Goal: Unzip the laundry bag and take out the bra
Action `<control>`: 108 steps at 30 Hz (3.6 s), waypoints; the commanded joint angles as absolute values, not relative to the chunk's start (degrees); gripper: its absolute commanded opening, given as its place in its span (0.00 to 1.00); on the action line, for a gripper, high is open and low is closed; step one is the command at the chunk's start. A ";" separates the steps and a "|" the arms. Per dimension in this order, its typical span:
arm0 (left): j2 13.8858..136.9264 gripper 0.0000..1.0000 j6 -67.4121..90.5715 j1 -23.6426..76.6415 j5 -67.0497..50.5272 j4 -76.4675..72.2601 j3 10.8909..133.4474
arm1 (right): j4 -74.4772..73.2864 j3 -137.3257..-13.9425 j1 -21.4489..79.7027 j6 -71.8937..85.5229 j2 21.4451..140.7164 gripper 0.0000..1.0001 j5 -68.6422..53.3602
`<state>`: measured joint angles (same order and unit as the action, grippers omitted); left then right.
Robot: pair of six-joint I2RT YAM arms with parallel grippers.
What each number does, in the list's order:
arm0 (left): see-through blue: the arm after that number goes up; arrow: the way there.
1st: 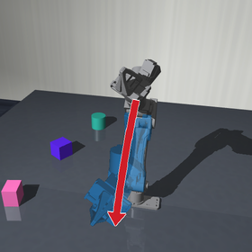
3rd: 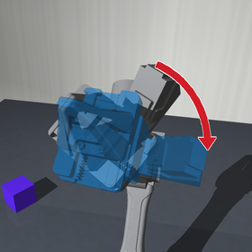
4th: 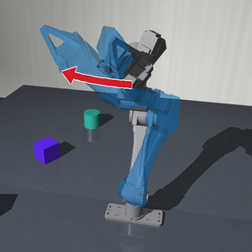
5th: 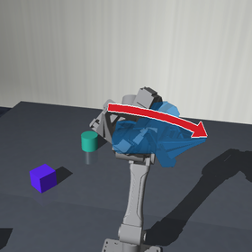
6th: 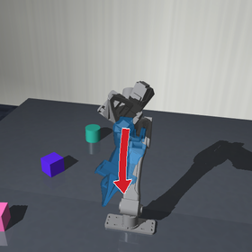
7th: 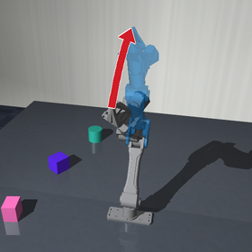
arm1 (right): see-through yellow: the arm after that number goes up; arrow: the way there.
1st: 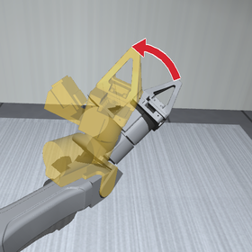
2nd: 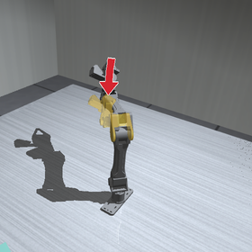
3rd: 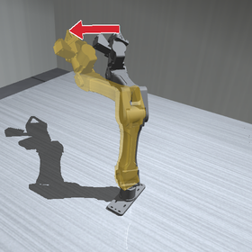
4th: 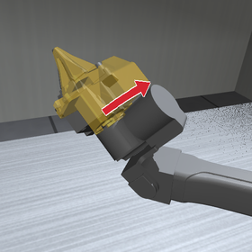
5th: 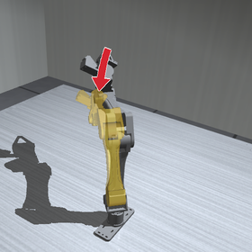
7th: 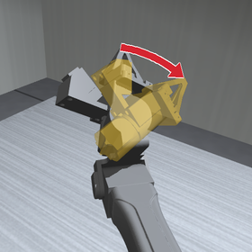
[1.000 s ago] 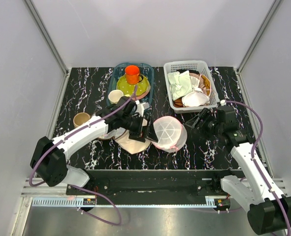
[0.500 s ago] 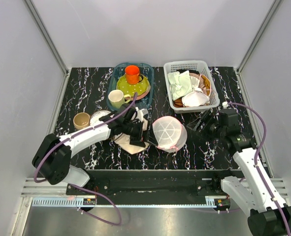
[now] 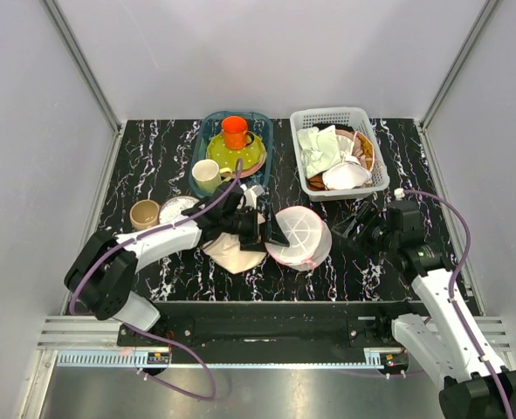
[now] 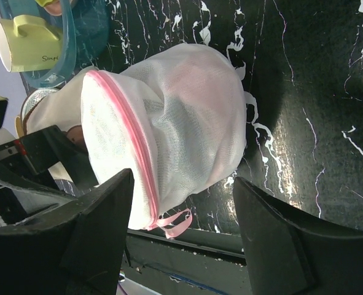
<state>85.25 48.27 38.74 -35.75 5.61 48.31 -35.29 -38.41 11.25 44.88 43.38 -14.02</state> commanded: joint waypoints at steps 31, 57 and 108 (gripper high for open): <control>85.52 0.99 36.31 38.67 -23.39 20.82 64.16 | -20.23 -29.80 11.43 50.88 43.26 0.88 -23.20; 75.41 0.99 50.61 38.76 -23.73 6.43 47.47 | 12.31 -22.50 18.37 68.82 53.96 0.00 -28.92; 81.91 0.00 63.99 37.00 -16.52 13.62 60.12 | -21.37 -48.96 38.05 43.77 60.81 0.49 -12.57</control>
